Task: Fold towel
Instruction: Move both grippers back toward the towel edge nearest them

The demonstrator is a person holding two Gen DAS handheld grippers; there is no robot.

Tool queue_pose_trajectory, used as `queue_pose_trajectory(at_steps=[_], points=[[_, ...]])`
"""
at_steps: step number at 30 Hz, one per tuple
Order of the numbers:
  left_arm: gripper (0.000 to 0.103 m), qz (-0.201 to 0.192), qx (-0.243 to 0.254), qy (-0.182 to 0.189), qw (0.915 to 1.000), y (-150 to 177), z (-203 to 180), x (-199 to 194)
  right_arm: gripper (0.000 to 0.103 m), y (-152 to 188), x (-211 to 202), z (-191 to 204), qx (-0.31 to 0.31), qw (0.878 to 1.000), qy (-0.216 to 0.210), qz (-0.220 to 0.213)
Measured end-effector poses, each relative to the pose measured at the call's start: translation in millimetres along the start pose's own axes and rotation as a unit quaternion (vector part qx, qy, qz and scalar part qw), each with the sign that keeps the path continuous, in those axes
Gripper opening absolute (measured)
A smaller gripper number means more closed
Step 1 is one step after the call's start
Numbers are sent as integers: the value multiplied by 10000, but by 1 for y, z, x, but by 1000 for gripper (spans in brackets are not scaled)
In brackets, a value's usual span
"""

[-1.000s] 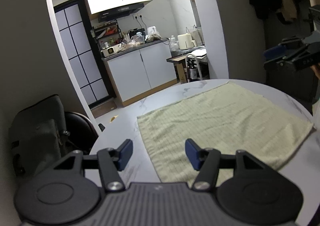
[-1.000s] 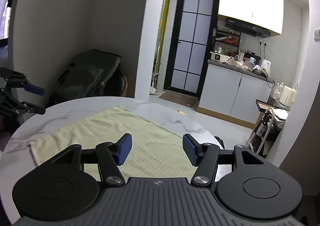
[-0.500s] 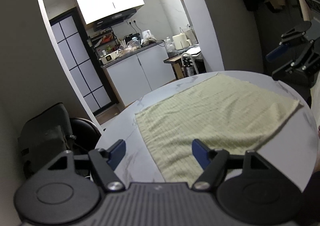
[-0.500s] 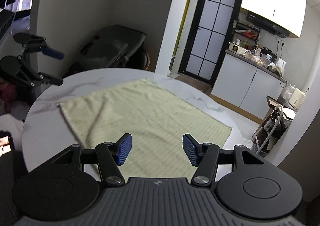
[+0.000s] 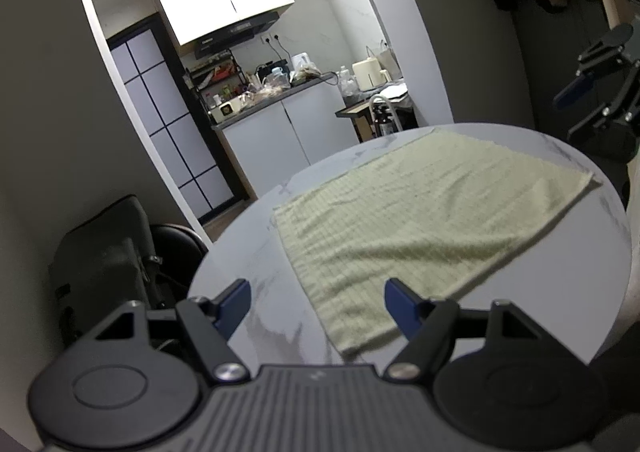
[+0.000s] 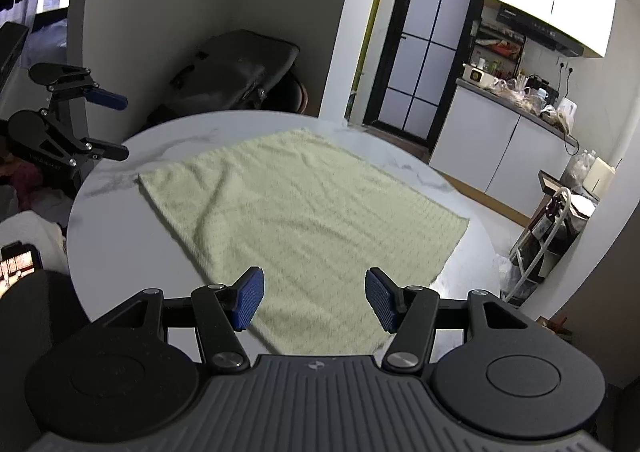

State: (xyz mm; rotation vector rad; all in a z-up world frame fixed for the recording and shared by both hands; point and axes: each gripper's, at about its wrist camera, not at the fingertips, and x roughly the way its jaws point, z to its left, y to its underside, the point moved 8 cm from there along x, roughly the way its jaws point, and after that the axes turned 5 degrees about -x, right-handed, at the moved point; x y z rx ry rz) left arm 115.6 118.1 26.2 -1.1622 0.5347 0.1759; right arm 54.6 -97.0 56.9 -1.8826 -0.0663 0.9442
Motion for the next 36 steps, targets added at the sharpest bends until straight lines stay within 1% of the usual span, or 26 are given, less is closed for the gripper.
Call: queue_pose_trajectory(at_steps=[2, 5, 7, 10, 13, 18, 23, 30, 33, 36], points=[[76, 57, -124, 33, 9999, 4, -2, 4, 61, 5, -3, 0, -69, 10000, -51, -4], [76, 37, -44, -68, 10000, 5, -5, 7, 61, 10, -3, -5, 23, 10000, -85, 37], [76, -5, -106, 4, 9999, 4, -9, 6, 61, 16, -1, -7, 45, 9999, -100, 131], [76, -36, -55, 40, 10000, 2, -12, 7, 61, 26, 3, -6, -48, 9995, -135, 272], [76, 16, -28, 52, 10000, 2, -14, 12, 61, 32, 6, -4, -68, 9992, -184, 357], [76, 0, -222, 154, 9996, 5, -10, 20, 61, 38, 10, -5, -60, 9990, -178, 403], [76, 84, -127, 236, 9996, 13, -11, 26, 61, 42, 13, -5, 38, 9985, -281, 462], [76, 150, -120, 265, 9995, 20, -8, 36, 61, 49, 17, 0, -62, 9974, -455, 551], [71, 238, -117, 354, 9990, 25, -11, 39, 61, 52, 19, -1, -19, 9970, -495, 596], [60, 408, -91, 366, 9985, 30, -12, 43, 61, 54, 22, 0, -6, 9966, -546, 619]])
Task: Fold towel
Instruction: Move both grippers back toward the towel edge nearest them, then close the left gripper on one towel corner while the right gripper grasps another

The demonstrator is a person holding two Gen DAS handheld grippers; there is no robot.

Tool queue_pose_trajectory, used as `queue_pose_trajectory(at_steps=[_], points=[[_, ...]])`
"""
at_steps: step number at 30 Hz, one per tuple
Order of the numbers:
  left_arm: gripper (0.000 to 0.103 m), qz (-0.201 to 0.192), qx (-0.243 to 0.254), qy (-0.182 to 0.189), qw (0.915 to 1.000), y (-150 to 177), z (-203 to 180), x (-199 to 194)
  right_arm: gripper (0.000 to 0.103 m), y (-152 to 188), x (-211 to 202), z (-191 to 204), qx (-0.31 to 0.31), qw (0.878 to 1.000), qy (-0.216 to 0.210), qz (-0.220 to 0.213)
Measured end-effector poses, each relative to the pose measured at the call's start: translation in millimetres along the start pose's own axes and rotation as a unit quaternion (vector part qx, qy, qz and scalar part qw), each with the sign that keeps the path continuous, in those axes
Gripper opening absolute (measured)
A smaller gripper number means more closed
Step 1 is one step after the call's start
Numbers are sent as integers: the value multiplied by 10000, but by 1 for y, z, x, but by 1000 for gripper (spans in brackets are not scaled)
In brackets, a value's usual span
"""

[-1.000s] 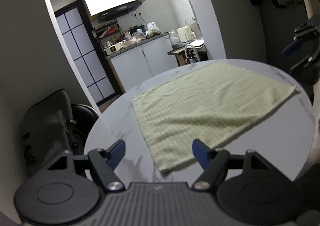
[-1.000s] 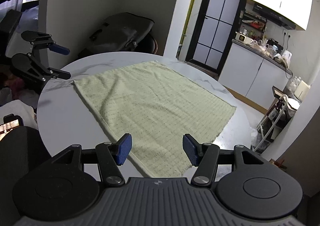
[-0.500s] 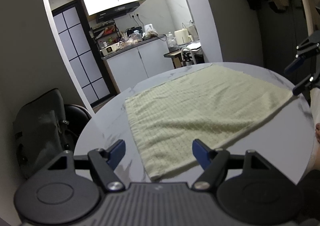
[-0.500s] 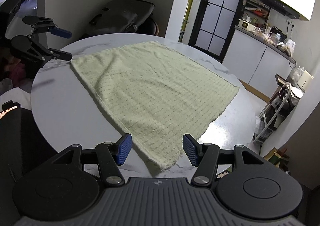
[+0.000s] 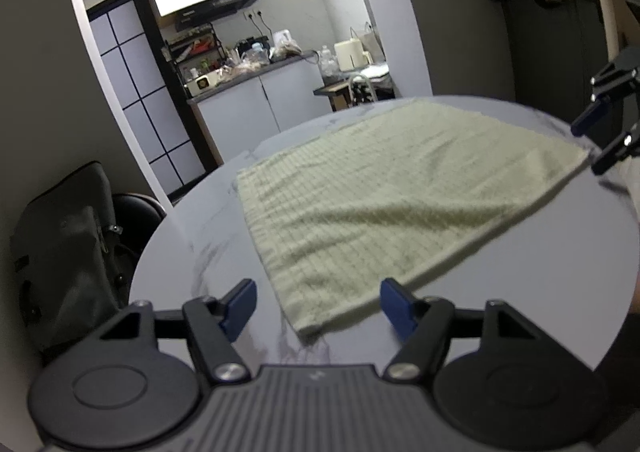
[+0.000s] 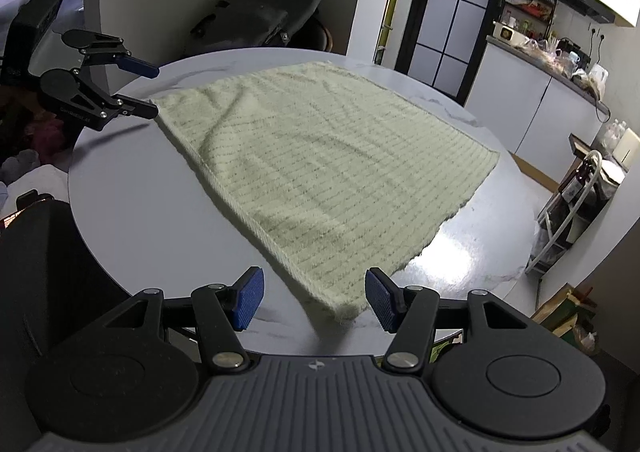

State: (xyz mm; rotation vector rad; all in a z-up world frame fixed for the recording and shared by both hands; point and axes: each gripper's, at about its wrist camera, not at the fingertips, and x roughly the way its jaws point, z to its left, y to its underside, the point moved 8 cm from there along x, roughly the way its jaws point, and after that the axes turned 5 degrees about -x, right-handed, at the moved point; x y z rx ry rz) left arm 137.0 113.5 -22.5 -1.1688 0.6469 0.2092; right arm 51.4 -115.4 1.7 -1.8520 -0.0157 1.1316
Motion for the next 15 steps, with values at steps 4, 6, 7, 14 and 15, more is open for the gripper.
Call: queue_pose_trajectory(at_steps=[4, 6, 7, 14, 15], points=[[54, 158, -148, 250, 9995, 1, -3, 0, 59, 1, 1, -3, 42, 9999, 61, -67], [54, 207, -136, 258, 9994, 0, -5, 1, 55, 2, 3, -5, 150, 9998, 32, -110], [50, 221, -128, 246, 9994, 0, -5, 1, 54, 2, 3, -6, 180, 9998, -9, -127], [8, 323, -238, 242, 9989, 2, -7, 5, 40, 2, 3, -7, 241, 9995, -62, -211], [5, 340, -264, 259, 9987, 1, -7, 5, 33, 2, 3, -8, 291, 9993, -27, -231]])
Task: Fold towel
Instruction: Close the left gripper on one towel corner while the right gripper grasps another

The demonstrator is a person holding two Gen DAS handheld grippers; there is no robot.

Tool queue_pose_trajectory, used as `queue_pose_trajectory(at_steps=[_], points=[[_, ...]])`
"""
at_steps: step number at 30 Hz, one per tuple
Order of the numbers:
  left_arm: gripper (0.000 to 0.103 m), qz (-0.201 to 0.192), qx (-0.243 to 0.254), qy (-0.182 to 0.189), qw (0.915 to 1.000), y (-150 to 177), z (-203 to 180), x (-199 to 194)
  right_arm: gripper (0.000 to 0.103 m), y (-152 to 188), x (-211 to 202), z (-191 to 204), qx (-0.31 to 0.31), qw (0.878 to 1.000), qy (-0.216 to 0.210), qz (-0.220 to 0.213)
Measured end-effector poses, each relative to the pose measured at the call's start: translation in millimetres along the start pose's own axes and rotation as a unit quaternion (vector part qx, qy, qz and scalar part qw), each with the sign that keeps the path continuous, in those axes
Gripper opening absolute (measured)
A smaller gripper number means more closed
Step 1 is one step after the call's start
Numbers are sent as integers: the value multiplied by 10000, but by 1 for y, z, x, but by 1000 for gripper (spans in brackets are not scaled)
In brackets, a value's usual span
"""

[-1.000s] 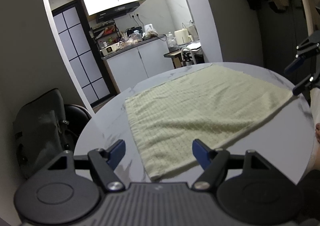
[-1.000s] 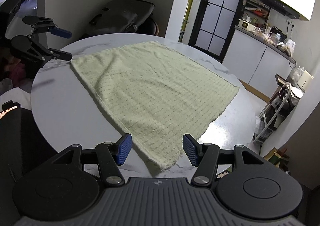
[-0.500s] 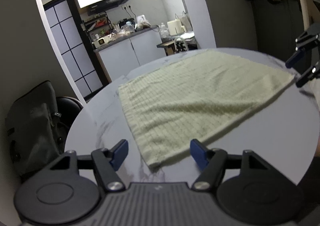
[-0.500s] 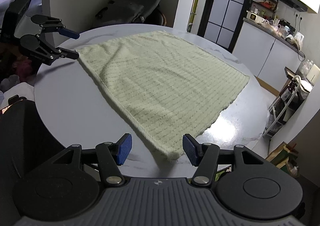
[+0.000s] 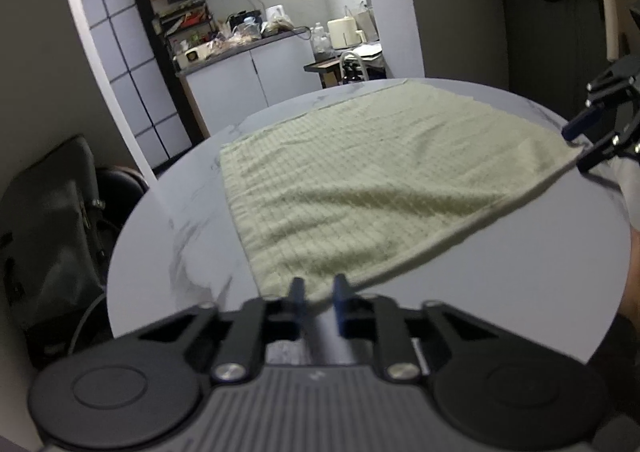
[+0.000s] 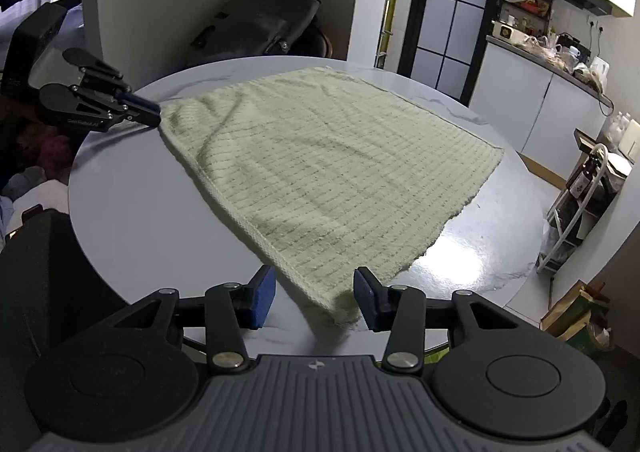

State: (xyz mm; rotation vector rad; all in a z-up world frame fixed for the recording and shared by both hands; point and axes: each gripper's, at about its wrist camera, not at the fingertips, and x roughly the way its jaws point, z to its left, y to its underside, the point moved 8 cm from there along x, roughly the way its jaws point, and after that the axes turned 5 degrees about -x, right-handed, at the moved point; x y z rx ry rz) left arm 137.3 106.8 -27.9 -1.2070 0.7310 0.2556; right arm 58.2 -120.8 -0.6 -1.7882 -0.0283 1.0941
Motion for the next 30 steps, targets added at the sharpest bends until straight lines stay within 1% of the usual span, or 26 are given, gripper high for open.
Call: queue_pose_trajectory(at_steps=[1, 3, 6, 7, 9, 16, 20, 23, 24, 25, 26, 27, 29, 30], points=[[3, 2, 30, 1, 10000, 0, -1, 0, 30, 0, 1, 0, 17, 10000, 8, -6], [0, 2, 46, 7, 10000, 1, -2, 0, 20, -1, 2, 1, 57, 10000, -34, -25], [0, -15, -42, 27, 10000, 3, -2, -2, 11, -2, 3, 6, -97, 9999, -91, -19], [0, -48, -69, 13, 10000, 4, -1, -3, 11, -2, 3, 7, -128, 9999, -89, -16], [0, -102, -112, -18, 9999, 7, -1, -6, 5, -1, 3, 7, -157, 9999, -43, -7], [0, -87, -386, 85, 9992, 17, 6, -19, 3, -4, 3, 9, -230, 9997, -13, 4], [0, -83, -370, 60, 9993, 18, 8, -21, 3, -5, 1, 9, -225, 9997, 32, 34], [2, -110, -302, -16, 9995, 15, 7, -19, 6, -6, -1, 3, -18, 9999, 111, 8], [6, -118, -291, -36, 9995, 15, 8, -18, 9, -6, -1, 2, 25, 10000, 91, 15], [7, -119, -285, -40, 9995, 13, 7, -16, 13, -5, -1, 2, 26, 9999, 99, 11], [7, -120, -279, -44, 9995, 12, 7, -13, 25, -5, -2, 2, 20, 9999, 114, 4], [8, -126, -279, -45, 9995, 11, 7, -12, 39, -5, -2, 2, 44, 9999, 122, -16], [12, -148, -285, -81, 9995, 8, 7, -8, 46, -4, -3, 0, 108, 9998, 135, -64], [15, -166, -282, -94, 9994, 7, 7, -7, 47, -4, -3, 0, 117, 9998, 137, -69]])
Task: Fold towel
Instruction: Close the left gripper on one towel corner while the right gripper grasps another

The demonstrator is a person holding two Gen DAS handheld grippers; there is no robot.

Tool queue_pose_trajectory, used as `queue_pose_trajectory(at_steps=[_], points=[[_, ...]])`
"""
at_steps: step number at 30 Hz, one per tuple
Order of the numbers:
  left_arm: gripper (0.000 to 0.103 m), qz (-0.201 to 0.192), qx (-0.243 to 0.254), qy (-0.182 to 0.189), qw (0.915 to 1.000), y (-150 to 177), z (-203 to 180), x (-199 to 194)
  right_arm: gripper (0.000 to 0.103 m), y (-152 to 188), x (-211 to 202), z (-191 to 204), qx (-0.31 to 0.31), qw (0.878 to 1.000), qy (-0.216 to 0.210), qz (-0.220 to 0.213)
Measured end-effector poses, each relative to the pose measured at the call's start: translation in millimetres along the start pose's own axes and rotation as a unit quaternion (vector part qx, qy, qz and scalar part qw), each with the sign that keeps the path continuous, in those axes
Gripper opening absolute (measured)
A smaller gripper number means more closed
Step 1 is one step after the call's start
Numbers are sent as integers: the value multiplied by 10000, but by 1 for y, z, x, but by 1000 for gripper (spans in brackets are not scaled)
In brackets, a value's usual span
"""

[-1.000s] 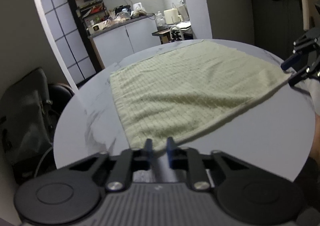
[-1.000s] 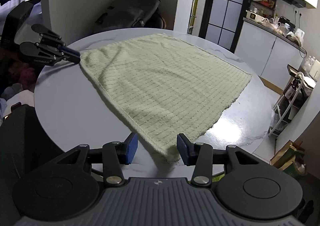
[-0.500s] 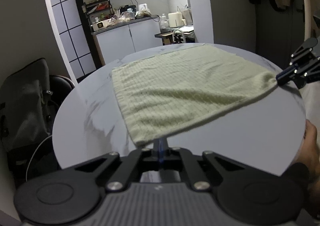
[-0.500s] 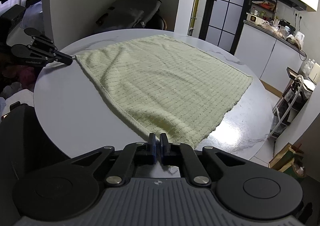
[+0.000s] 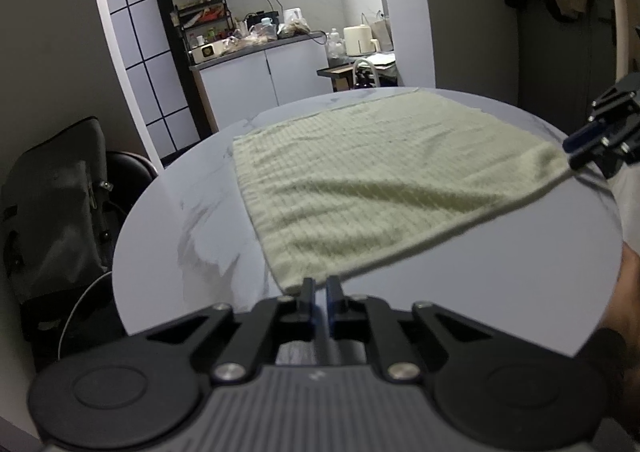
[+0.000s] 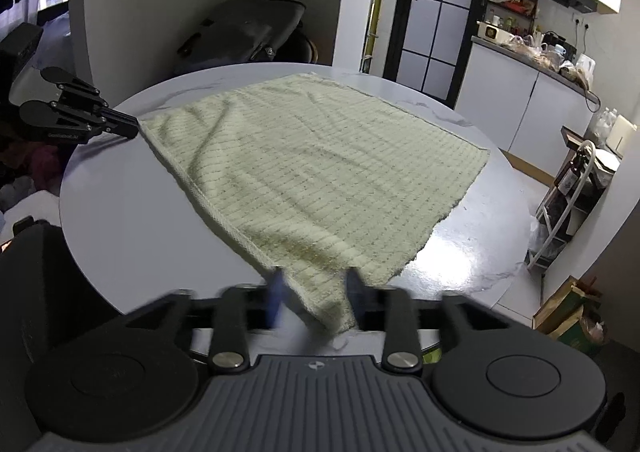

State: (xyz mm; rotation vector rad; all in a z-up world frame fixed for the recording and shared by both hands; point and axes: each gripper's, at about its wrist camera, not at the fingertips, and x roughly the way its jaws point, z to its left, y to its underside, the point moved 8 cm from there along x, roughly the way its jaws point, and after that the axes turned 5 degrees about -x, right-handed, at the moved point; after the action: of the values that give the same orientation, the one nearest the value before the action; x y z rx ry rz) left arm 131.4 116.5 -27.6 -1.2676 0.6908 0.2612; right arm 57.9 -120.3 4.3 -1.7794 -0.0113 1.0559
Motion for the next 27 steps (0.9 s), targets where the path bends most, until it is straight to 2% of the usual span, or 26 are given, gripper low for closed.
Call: queue_pose_trajectory(at_steps=[2, 4, 7, 12, 14, 18, 22, 27], points=[[20, -32, 2, -16, 10000, -3, 1, 3, 47, 0, 1, -2, 47, 10000, 9, 13], [35, -44, -3, -41, 10000, -4, 1, 5, 47, 1, 2, -4, 76, 10000, -27, 25], [45, -44, -39, -76, 10000, -6, 4, 9, 47, 2, 6, -3, 68, 9999, -87, 50], [45, -14, -325, 64, 9995, -8, 13, 14, 49, 5, 8, -4, 98, 9998, -197, 32], [42, -18, -408, 137, 9991, -9, 14, 16, 50, 7, 8, -6, 175, 9995, -254, 15], [13, -47, -452, 231, 9987, -10, 9, 18, 50, 9, 8, -8, 207, 9993, -301, -46], [8, -69, -420, 201, 9989, -10, 3, 19, 46, 8, 8, -11, 270, 9990, -342, -25], [7, -22, -376, 197, 9991, -10, 2, 16, 13, 7, 7, -17, 383, 9988, -314, -1]])
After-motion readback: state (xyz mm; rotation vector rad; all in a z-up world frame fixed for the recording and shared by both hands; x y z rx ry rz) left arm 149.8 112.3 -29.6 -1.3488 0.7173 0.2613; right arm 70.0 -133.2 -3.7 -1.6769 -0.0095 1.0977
